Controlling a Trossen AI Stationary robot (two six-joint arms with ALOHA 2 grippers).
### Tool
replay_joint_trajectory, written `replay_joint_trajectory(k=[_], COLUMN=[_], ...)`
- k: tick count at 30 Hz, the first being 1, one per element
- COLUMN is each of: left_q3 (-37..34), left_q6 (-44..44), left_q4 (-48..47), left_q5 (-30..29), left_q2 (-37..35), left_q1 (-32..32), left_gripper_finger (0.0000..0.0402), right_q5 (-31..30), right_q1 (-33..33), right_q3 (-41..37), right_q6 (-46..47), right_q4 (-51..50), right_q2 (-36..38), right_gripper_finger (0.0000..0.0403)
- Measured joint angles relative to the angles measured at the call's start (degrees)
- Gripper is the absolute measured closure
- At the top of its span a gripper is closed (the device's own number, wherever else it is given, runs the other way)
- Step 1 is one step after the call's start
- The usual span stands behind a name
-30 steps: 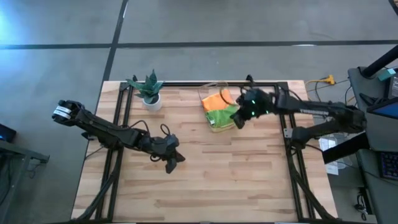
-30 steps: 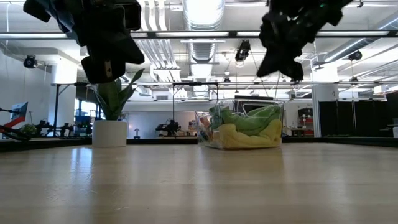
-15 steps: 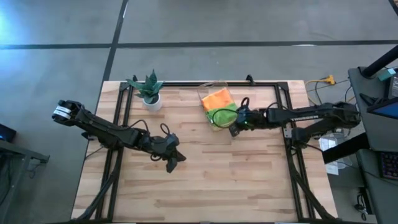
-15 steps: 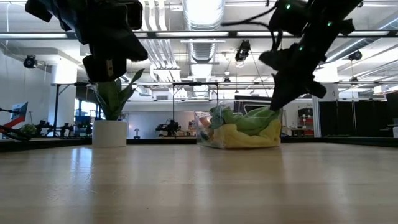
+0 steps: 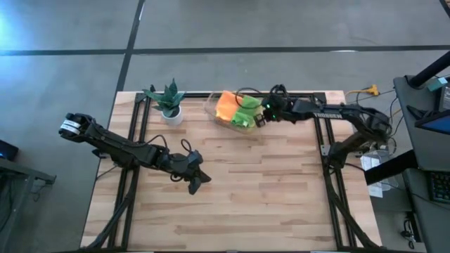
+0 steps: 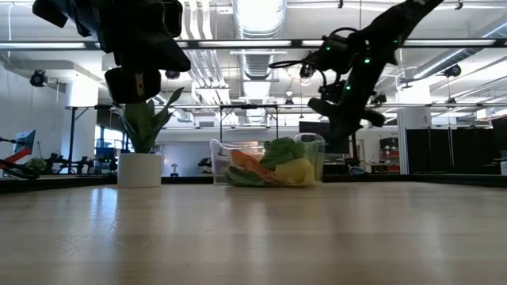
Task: Fold microfiber towels
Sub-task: Adjust the transparent bin
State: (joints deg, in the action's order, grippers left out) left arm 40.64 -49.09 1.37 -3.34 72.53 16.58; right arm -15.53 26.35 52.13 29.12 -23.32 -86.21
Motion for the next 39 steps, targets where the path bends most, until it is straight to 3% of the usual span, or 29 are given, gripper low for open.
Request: replay_joint_trajectory(k=[5,11,15,18,21,28,31,39], left_q3=[0.00,0.00,0.00,-0.02,-0.02,-0.07,-0.07,-0.07], left_q6=[-1.63,-1.61,-1.32,0.58,3.28,5.16,6.19,6.09], left_q4=[-0.02,-0.15,-0.55,-0.55,-0.63,-0.66,-0.59,-0.50], left_q5=[0.09,1.08,1.38,1.37,1.16,-0.25,-0.25,-0.10], left_q2=[0.00,-0.04,-0.06,0.16,0.20,0.24,0.24,0.28], left_q1=[0.08,0.42,0.42,0.42,0.12,-0.90,-1.07,-1.09], left_gripper_finger=[0.0402,0.0402,0.0402,0.0402,0.0402,0.0402,0.0402,0.0402], right_q5=[3.59,3.92,4.08,9.61,16.20,22.34,22.43,11.91], right_q1=[4.03,4.82,1.87,-1.12,-3.70,-6.68,-6.74,-6.45], right_q3=[8.05,17.07,17.22,15.48,13.56,9.90,9.45,9.78], right_q6=[-7.02,-7.70,-4.06,-1.36,1.85,7.73,8.41,8.45], right_q4=[-0.52,-7.31,-7.14,-4.21,-2.88,2.83,2.81,1.63], right_q2=[-6.39,-9.59,-4.68,-1.88,-1.84,-5.98,-8.04,-8.79], right_gripper_finger=[0.0394,0.0394,0.0394,0.0394,0.0394,0.0394,0.0394,0.0394])
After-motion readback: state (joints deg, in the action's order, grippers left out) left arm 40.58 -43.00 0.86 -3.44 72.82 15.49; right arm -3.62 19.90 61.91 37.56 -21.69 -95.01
